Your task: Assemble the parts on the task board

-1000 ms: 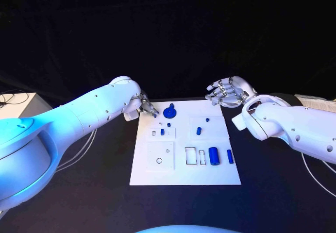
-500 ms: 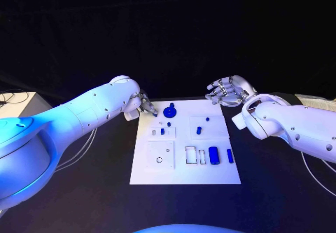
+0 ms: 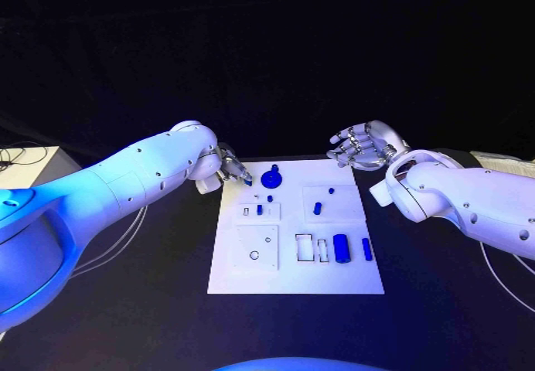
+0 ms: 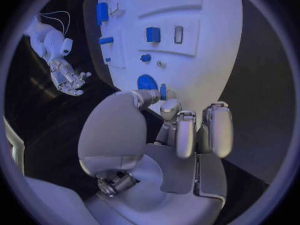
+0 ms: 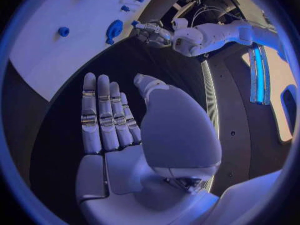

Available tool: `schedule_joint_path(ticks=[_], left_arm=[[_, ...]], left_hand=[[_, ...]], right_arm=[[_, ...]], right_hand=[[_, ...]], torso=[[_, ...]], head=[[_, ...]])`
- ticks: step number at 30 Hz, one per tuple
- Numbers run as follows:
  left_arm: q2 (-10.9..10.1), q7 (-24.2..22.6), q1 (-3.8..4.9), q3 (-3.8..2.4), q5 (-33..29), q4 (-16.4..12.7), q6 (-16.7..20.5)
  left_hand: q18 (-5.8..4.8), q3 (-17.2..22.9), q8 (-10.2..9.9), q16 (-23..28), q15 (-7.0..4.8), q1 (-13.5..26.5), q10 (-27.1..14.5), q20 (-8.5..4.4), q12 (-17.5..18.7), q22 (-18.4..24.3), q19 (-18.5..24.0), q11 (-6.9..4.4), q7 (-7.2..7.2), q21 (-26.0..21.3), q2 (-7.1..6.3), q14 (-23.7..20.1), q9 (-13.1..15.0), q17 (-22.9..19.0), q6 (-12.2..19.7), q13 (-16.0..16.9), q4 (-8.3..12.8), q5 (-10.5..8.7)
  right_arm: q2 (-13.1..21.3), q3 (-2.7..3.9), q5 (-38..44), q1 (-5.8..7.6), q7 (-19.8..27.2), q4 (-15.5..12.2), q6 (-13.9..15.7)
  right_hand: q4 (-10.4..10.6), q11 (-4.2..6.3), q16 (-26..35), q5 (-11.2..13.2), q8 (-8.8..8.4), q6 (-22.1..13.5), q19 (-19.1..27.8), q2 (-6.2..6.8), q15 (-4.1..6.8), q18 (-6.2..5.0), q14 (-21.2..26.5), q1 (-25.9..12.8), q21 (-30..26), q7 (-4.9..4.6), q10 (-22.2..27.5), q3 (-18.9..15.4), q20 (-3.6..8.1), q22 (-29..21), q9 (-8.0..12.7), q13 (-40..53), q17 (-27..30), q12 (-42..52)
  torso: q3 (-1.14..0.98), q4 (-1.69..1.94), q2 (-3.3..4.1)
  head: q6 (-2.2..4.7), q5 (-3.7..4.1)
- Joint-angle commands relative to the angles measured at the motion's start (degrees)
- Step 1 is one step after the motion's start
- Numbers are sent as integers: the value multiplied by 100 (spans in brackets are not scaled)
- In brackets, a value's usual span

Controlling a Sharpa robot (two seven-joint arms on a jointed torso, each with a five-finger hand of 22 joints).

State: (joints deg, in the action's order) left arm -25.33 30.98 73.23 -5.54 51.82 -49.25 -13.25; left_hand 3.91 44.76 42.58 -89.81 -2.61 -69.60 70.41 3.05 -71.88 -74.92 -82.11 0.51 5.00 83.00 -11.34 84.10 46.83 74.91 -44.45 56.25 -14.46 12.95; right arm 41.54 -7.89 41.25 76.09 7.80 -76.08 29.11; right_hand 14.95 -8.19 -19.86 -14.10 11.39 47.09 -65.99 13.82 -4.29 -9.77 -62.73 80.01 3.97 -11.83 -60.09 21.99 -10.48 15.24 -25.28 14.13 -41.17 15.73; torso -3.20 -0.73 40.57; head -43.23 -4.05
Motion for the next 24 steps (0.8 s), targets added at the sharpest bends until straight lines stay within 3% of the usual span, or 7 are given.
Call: schedule_joint_path(ticks=[1,4,7,16,21,24], left_arm=[[-156,60,6,-3,-333,-312,272],[-359,121,6,2,-382,-678,420],[-501,160,2,23,-392,-954,547],[-995,220,-44,232,-57,-1930,1151],[-1173,185,-170,300,271,-2267,1482],[-1257,121,-307,325,507,-2449,1719]], left_hand=[[-78,956,50,-19,-60,167,117,-31,-54,-169,-30,-37,-55,52,-50,590,867,1509,-112,79,978,337],[-92,1005,69,-19,-84,277,190,-53,-78,-236,-72,-67,-80,86,-89,590,879,1509,-177,124,1076,538],[-100,1020,74,-19,-95,316,228,-63,-94,-271,-94,-77,-90,104,-102,590,881,1509,-206,154,1110,610],[-122,1052,83,-19,-123,396,338,-89,-150,-371,-157,-107,-120,155,-137,590,880,1509,-281,255,1182,765],[-119,1062,85,-19,-129,406,358,-94,-160,-357,-151,-113,-126,149,-144,590,880,1509,-296,274,1193,780],[-116,1071,86,-19,-133,413,372,-98,-166,-347,-147,-118,-131,145,-152,590,878,1509,-309,286,1203,785]], right_arm=[[12,3,41,-2,14,-3,-107],[29,3,46,-5,12,-7,-111],[41,2,53,-7,12,-9,-113],[79,1,95,-19,19,-3,-113],[85,0,129,-25,24,0,-110],[86,0,140,-31,29,2,-109]], right_hand=[[-27,-13,24,-37,-20,14,19,19,-50,-70,10,-36,-35,-67,-8,-8,-38,-5,9,-5,5,-32],[-27,-13,24,-37,-20,14,19,19,-50,-70,10,-36,-35,-67,-8,-8,-38,-5,9,-5,5,-32],[-27,-13,24,-37,-20,14,19,19,-50,-70,10,-36,-35,-67,-8,-8,-38,-5,9,-5,5,-32],[-27,-13,24,-37,-20,14,19,19,-50,-70,10,-36,-35,-67,-8,-8,-38,-5,9,-5,5,-32],[-32,-16,36,-40,-26,10,27,19,-54,-71,14,-41,-34,-71,-4,-12,-42,-24,11,-22,11,-40],[-32,-16,36,-40,-26,10,27,19,-54,-71,14,-41,-34,-71,-4,-12,-42,-24,11,-22,11,-40]], torso=[[24,56,-32],[33,92,-53],[40,113,-65],[68,177,-101],[75,193,-114],[81,201,-117]], head=[[-14,17],[-36,29],[-44,31],[-97,48],[-119,54],[-126,49]])
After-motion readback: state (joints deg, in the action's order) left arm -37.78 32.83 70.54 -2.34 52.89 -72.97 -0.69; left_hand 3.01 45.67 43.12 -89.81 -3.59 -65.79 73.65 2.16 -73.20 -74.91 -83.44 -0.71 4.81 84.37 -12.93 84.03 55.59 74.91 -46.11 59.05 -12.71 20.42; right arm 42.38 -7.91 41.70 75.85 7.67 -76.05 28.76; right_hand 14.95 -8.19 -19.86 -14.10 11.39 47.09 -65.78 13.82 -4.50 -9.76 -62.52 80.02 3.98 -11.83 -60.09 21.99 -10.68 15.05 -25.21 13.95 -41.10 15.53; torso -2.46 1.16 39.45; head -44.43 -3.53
